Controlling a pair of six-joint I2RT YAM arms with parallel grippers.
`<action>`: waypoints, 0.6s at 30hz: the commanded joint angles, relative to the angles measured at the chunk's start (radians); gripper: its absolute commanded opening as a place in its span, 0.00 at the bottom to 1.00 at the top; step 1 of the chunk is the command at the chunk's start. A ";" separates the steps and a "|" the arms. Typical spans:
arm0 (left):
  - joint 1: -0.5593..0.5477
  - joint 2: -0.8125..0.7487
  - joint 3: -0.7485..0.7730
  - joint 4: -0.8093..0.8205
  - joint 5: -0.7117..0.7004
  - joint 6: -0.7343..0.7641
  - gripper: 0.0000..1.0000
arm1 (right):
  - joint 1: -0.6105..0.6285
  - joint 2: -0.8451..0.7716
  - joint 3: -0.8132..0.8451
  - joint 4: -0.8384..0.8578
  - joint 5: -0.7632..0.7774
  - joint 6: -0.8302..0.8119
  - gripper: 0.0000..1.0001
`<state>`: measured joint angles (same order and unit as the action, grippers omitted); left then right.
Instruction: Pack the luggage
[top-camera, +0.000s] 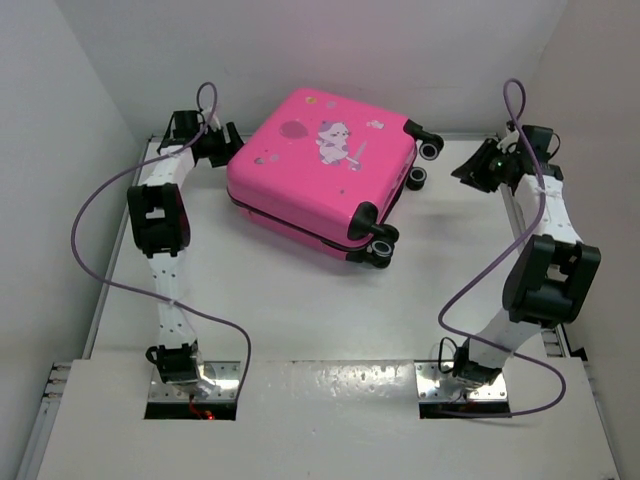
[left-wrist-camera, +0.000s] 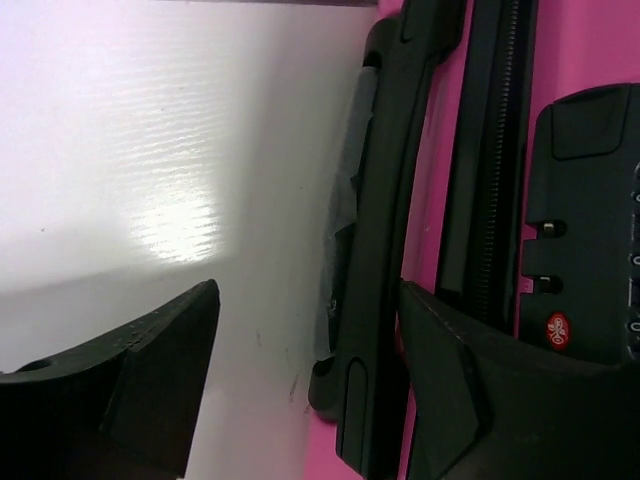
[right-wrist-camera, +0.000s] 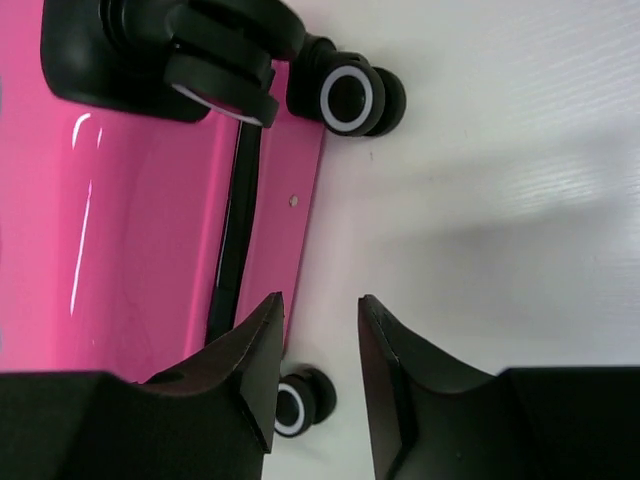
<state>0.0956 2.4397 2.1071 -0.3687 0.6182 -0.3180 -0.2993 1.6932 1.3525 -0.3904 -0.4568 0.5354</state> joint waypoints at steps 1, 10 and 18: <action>-0.031 0.068 0.002 -0.044 0.032 0.068 0.75 | 0.034 -0.021 0.068 -0.108 0.000 -0.126 0.36; -0.128 -0.111 -0.284 -0.171 0.178 0.358 0.40 | 0.068 -0.047 0.092 -0.180 0.017 -0.258 0.36; -0.174 -0.271 -0.516 -0.171 0.144 0.361 0.26 | 0.037 -0.010 0.207 -0.217 0.020 -0.305 0.36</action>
<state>0.0002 2.1372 1.6646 -0.3618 0.6922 0.0082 -0.2497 1.6917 1.4967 -0.6048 -0.4446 0.2768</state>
